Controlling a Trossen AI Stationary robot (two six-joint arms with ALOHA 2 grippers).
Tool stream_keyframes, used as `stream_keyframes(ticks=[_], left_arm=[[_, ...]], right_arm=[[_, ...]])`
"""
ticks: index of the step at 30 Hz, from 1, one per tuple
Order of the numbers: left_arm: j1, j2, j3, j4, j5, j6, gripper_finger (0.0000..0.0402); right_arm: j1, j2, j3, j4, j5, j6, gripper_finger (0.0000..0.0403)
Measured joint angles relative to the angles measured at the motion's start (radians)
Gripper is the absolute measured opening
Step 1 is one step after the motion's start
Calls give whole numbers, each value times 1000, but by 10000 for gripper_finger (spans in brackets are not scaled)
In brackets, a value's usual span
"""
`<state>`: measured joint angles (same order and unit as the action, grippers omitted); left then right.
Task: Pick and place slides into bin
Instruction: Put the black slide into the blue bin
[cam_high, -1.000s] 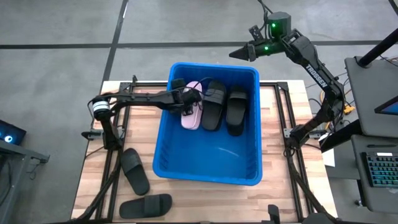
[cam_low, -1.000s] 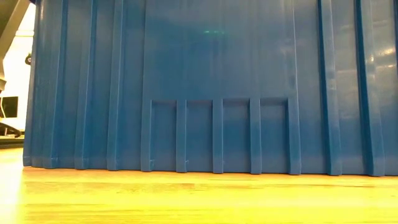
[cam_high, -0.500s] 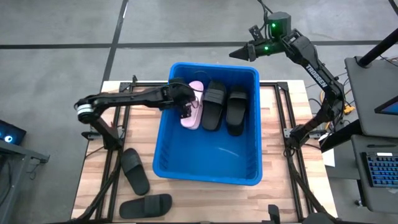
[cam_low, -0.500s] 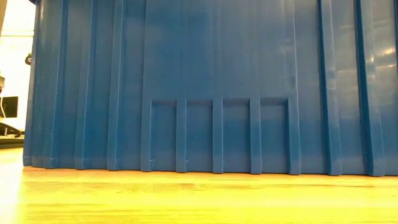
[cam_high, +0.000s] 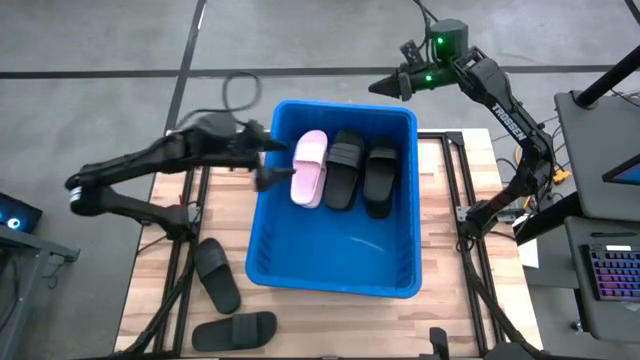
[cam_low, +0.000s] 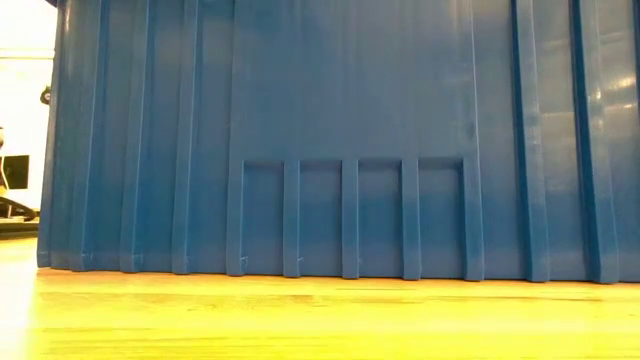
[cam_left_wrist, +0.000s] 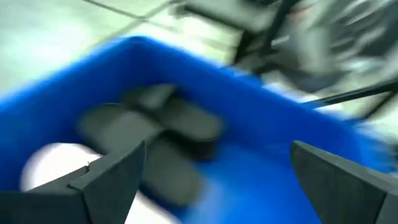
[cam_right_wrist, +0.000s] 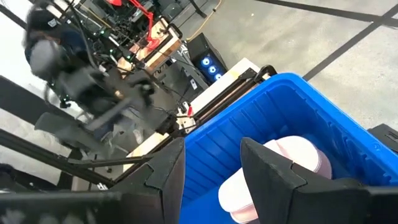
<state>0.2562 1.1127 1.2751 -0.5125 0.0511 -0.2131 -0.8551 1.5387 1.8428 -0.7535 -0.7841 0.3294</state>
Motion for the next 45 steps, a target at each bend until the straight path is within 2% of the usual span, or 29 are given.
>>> stream_keyframes(ticks=[7,10,15,19,23,26,30,35,40,45], left_arm=[[0,-155,-1,7,380,-324,382],[0,-195,-5,0,463,-439,382],[-3,-227,-5,-15,544,-623,382],[-19,-230,-5,-90,647,-753,382],[-35,-230,-6,-229,651,-847,382],[-49,-231,-3,-351,651,-855,382],[-80,-232,-3,-434,651,-859,382],[-149,-216,-2,-551,638,-938,382],[-228,-189,-3,-717,524,-931,382],[-293,-158,-5,-981,318,-863,382]], right_arm=[[14,0,-15,0,0,-51,146],[26,0,-19,0,1,-59,146],[50,0,-20,0,1,-103,146],[63,0,-20,0,0,-104,146],[75,0,-20,0,1,-105,146],[79,0,-20,0,0,-106,146],[84,0,-20,0,1,-106,146],[85,0,-20,0,0,-106,146],[85,0,-20,0,1,-107,146],[85,0,-20,0,1,-128,146]])
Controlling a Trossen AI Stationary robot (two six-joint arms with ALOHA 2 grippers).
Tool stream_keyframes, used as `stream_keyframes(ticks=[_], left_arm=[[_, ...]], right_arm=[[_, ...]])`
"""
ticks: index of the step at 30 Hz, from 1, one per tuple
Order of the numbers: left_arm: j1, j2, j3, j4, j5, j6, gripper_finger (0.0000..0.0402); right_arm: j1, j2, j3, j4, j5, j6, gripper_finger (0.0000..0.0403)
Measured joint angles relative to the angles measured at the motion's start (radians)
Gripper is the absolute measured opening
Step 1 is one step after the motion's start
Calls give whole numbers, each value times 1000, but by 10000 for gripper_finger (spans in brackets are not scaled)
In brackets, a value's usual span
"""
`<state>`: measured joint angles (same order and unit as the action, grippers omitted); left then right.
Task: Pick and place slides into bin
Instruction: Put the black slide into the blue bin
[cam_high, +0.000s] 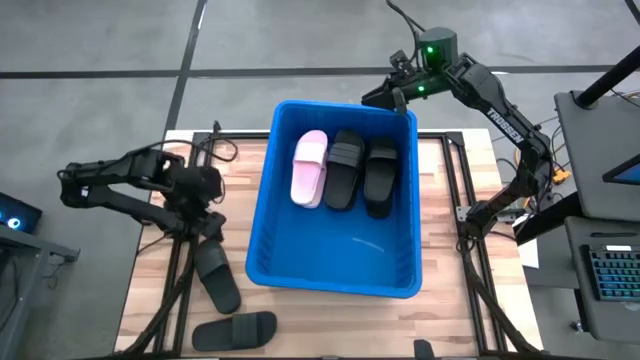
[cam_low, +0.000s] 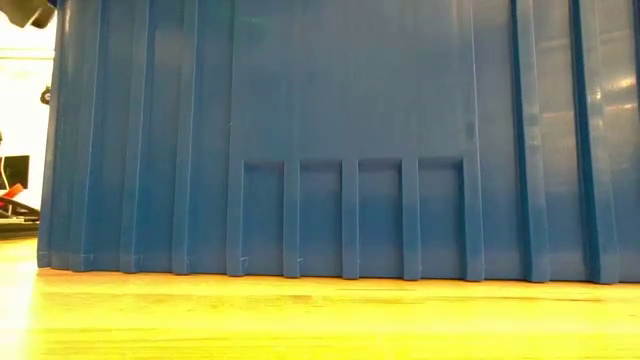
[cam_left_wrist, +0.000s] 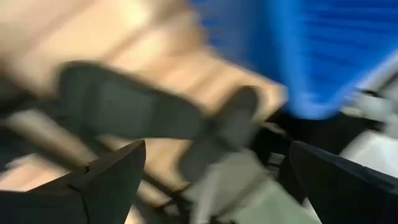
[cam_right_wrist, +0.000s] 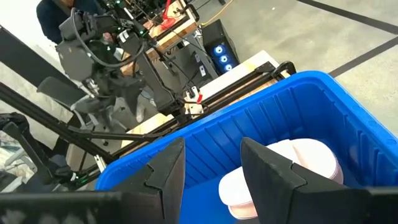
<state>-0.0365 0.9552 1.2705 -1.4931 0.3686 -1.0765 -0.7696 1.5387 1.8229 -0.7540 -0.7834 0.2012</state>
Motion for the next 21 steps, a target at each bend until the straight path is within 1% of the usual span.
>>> stream_keyframes(ticks=[2,3,7,14,17,21], left_arm=[[-29,17,0,-76,-48,1,382],[-45,25,-2,-84,-66,0,382],[-125,64,-19,-50,-141,0,382],[-281,194,-41,-76,-227,67,382],[-345,237,-62,-77,-220,40,382],[-386,270,-116,-79,-111,-49,382]], right_arm=[[0,1,0,0,0,3,146],[0,2,0,0,0,4,146],[1,2,0,0,0,17,146],[6,2,0,0,0,26,146],[6,2,0,0,1,26,146],[6,2,0,0,2,26,146]])
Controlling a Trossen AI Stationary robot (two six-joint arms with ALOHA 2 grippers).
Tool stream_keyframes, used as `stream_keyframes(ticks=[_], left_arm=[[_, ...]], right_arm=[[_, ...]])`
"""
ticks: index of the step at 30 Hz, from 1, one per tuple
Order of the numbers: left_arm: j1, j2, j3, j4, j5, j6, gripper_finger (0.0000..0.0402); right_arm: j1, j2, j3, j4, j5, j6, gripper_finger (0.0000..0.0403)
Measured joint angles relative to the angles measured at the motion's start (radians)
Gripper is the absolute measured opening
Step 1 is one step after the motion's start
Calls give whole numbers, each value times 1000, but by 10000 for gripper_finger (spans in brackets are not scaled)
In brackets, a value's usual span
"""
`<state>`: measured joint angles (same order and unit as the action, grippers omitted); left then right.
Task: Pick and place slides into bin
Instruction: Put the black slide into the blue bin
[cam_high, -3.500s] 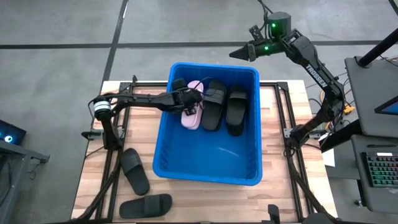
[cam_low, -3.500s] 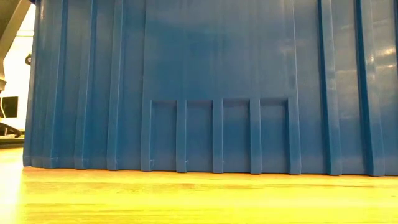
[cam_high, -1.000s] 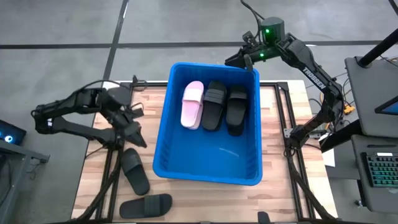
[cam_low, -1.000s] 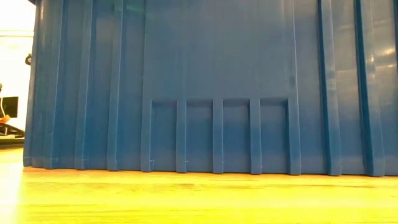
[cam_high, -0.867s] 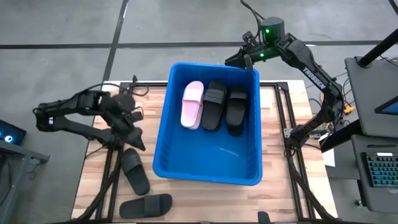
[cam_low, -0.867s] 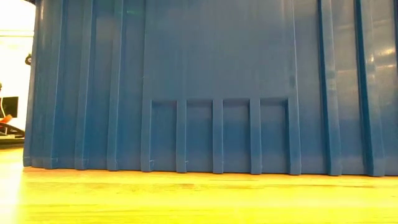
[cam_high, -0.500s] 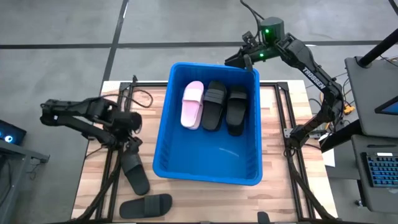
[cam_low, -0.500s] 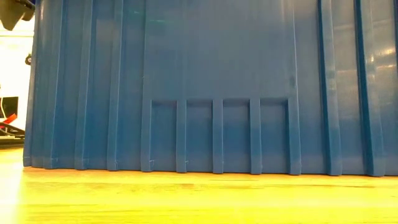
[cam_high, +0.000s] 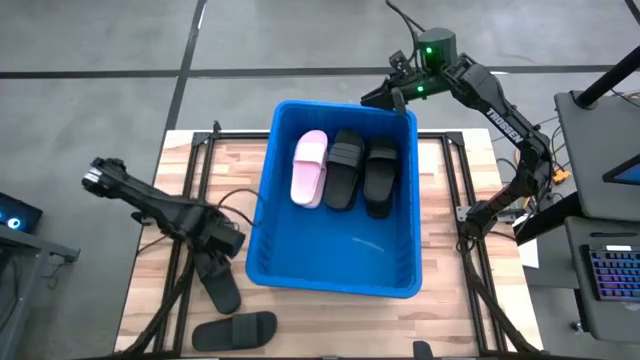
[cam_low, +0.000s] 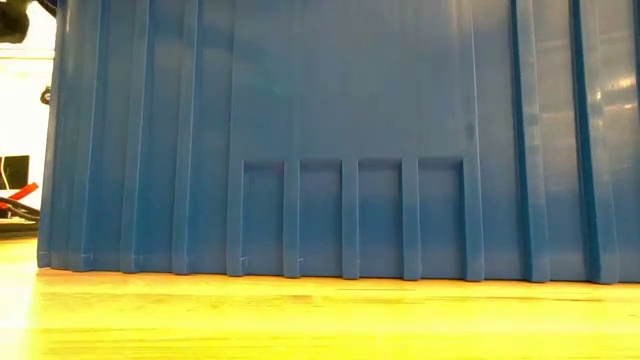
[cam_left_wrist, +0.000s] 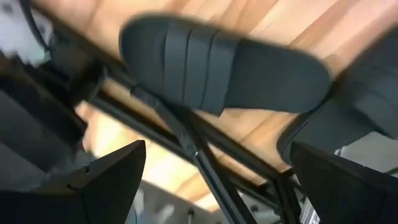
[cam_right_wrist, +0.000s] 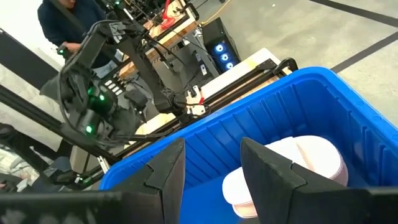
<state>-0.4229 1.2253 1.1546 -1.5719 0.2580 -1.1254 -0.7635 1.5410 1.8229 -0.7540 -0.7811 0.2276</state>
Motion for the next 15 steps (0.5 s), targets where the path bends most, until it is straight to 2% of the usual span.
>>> stream_keyframes(ticks=[7,11,15], left_arm=[[-134,40,-59,33,9,-123,382],[-245,59,-62,70,-70,-205,382],[-364,77,-53,73,-210,-345,382]], right_arm=[[0,0,0,0,0,-1,146],[0,0,0,0,0,-5,146],[0,0,0,0,0,-25,146]])
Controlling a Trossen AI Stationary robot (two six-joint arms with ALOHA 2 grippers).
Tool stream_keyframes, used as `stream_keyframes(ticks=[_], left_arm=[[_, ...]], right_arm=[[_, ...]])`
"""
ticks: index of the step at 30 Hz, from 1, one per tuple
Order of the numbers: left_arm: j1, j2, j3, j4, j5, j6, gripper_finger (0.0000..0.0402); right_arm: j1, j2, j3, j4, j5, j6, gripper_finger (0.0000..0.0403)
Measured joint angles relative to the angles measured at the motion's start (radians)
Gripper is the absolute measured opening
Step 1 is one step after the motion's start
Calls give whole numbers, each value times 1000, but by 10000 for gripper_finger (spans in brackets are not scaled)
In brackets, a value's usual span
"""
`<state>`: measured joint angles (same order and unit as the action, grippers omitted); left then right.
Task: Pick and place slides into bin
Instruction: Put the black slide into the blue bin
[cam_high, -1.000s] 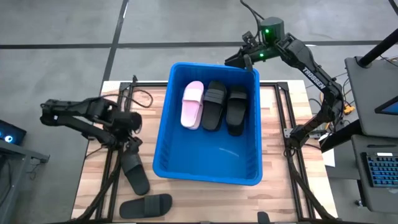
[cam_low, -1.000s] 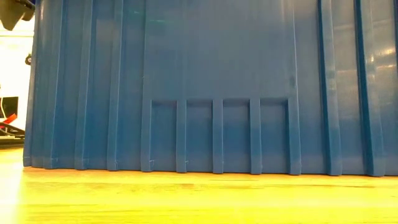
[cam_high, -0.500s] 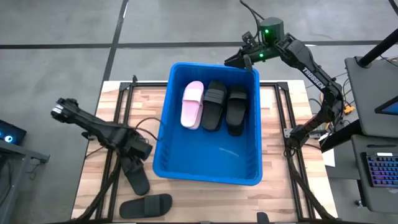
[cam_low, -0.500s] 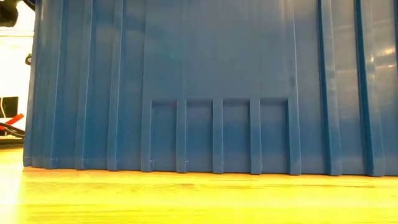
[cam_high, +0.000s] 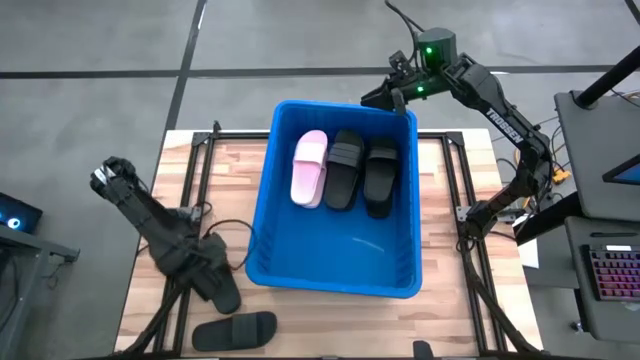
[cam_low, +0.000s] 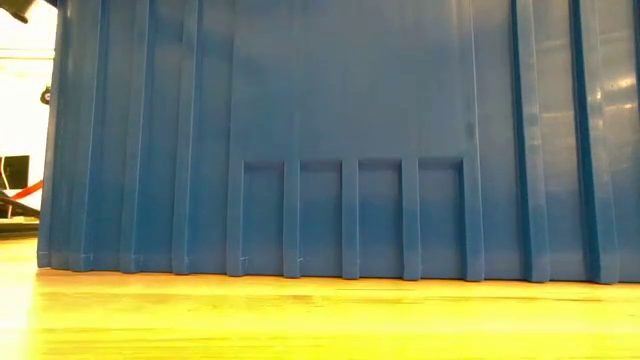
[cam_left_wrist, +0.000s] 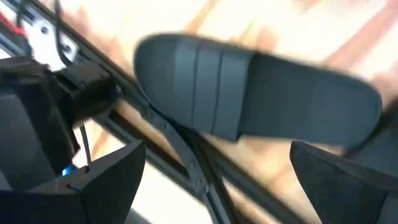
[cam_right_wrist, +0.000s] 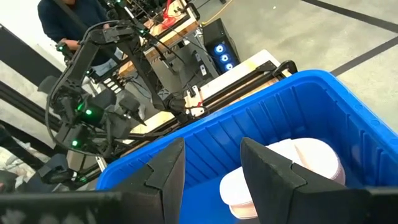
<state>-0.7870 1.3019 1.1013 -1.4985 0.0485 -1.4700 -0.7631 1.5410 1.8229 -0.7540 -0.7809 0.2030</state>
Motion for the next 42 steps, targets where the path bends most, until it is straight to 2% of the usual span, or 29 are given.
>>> stream_keyframes(ticks=[2,5,10,21,27,35,39,42], left_arm=[[-53,5,0,0,-44,-72,382],[-116,26,-5,0,-56,-143,382],[-172,95,-14,53,-58,-163,382],[-176,296,-55,67,-53,-147,382],[-173,346,-130,98,4,-208,382],[-170,347,-225,139,25,-251,381],[-170,346,-239,158,24,-251,360],[-170,346,-239,168,20,-251,319]], right_arm=[[0,0,0,0,0,-1,146],[0,0,0,0,0,0,146],[0,0,0,-1,0,1,146],[0,0,0,-1,0,32,146],[0,0,0,1,6,33,146],[11,0,0,5,101,66,146],[19,0,0,5,104,78,146],[28,0,0,4,103,78,146]])
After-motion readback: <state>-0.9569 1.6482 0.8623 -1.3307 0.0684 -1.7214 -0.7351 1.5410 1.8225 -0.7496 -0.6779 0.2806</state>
